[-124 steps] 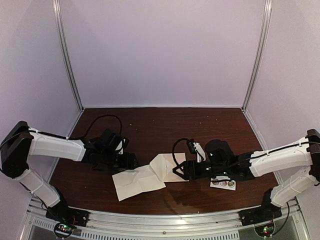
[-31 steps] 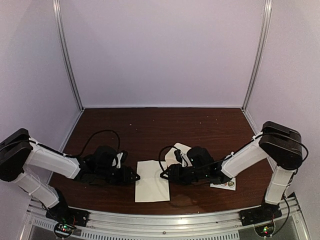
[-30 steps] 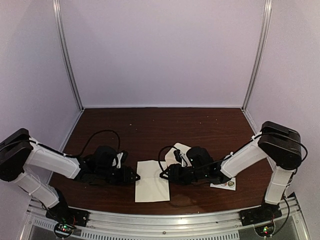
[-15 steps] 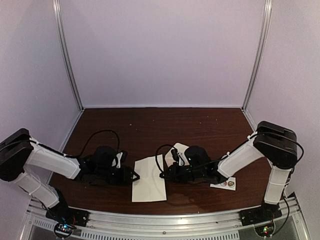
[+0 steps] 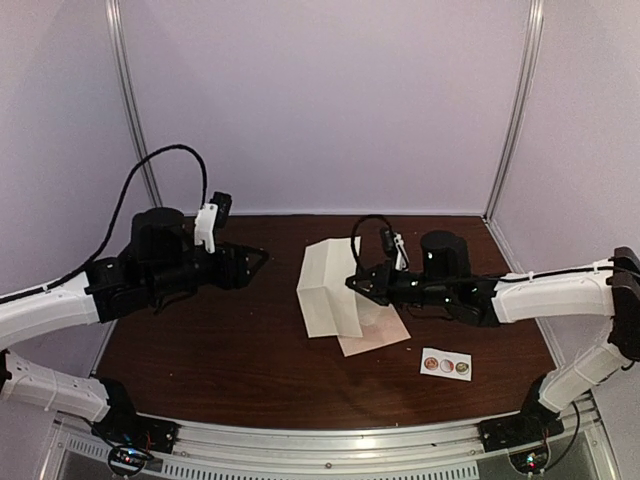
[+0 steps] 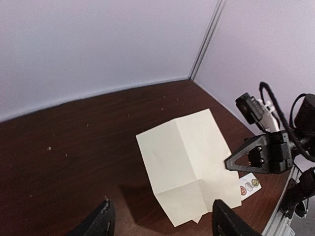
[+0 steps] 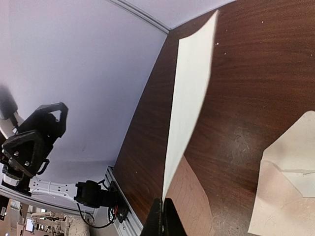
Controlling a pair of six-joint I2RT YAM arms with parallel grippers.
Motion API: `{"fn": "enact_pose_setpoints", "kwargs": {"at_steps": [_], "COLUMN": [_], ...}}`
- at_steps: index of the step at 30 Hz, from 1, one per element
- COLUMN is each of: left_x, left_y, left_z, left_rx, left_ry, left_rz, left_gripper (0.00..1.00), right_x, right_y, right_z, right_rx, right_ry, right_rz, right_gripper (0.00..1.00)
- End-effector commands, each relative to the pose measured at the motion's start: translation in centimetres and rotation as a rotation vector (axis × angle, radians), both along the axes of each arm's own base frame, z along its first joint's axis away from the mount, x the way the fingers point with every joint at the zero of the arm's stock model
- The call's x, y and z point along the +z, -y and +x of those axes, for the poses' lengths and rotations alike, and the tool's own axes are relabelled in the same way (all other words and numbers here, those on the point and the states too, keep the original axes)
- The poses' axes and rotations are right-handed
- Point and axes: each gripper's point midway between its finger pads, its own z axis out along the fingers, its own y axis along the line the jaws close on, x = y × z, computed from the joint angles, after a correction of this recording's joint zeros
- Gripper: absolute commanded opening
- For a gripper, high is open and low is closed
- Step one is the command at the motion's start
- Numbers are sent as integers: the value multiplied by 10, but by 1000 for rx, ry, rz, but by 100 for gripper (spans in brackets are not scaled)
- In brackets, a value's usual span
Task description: Place the letter into the envelope and seal it
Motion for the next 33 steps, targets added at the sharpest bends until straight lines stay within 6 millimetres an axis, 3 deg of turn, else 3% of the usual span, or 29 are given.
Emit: {"fn": "enact_pose_setpoints", "kwargs": {"at_steps": [1, 4, 10, 17, 33], "left_x": [74, 89, 59, 50, -4], "left_y": [30, 61, 105, 105, 132], "left_z": [-8, -18, -21, -29, -52], "left_rx": [-273, -450, -559, -539, -717], "left_ry": [378, 500, 601, 695, 592], "left_rz": [149, 188, 313, 295, 336], "left_gripper": [70, 71, 71, 74, 79], "right_x": [15, 37, 62, 67, 78], "right_y": [24, 23, 15, 11, -4], "right_z": [13, 13, -2, -17, -31], "right_rx": [-9, 36, 140, 223, 331], "right_ry": [97, 147, 185, 179, 146], "right_rz": [-137, -140, -99, -74, 43], "right_gripper": [0, 0, 0, 0, 0]}}
